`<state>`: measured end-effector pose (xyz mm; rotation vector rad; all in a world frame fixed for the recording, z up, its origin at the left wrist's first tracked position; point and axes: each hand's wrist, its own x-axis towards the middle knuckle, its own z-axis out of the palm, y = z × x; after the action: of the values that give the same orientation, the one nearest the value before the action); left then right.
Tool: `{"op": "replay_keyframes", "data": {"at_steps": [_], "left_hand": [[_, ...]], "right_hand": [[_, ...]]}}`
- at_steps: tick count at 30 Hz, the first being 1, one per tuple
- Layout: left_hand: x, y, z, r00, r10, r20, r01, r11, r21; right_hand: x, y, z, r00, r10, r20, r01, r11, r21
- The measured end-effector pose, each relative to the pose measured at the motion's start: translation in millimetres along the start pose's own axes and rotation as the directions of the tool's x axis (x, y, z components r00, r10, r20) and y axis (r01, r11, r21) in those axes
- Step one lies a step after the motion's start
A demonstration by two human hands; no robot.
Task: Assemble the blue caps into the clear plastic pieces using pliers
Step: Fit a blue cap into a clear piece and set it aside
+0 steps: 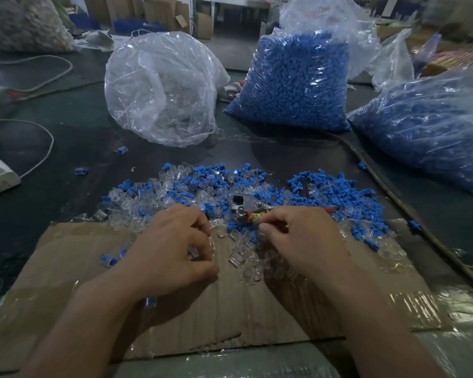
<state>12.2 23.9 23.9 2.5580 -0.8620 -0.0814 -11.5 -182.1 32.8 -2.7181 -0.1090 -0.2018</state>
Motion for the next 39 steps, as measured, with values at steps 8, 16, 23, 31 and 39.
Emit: {"op": "replay_keyframes", "data": {"at_steps": [8,16,23,31,39], "left_hand": [[4,2,9,0.978,-0.029,-0.208,0.018,0.998,-0.055],[12,8,25,0.949,-0.154,-0.276,0.176,0.983,0.057],[20,1,24,0.925,-0.35,-0.148,0.368,0.922,0.119],[19,1,25,0.956,-0.149,-0.251,0.17,0.984,0.062],[16,9,21,0.934,-0.143,-0.328,0.091,0.982,-0.169]], "right_hand": [[-1,-6,2,0.996,-0.057,0.063,0.061,0.997,-0.051],[-1,-7,3,0.995,-0.053,0.086,0.063,0.991,-0.115],[0,-7,6,0.996,-0.062,0.06,0.068,0.992,-0.109],[0,-6,7,0.996,-0.062,0.071,0.069,0.992,-0.11],[1,-6,7,0.996,-0.05,0.067,0.056,0.994,-0.089]]}}
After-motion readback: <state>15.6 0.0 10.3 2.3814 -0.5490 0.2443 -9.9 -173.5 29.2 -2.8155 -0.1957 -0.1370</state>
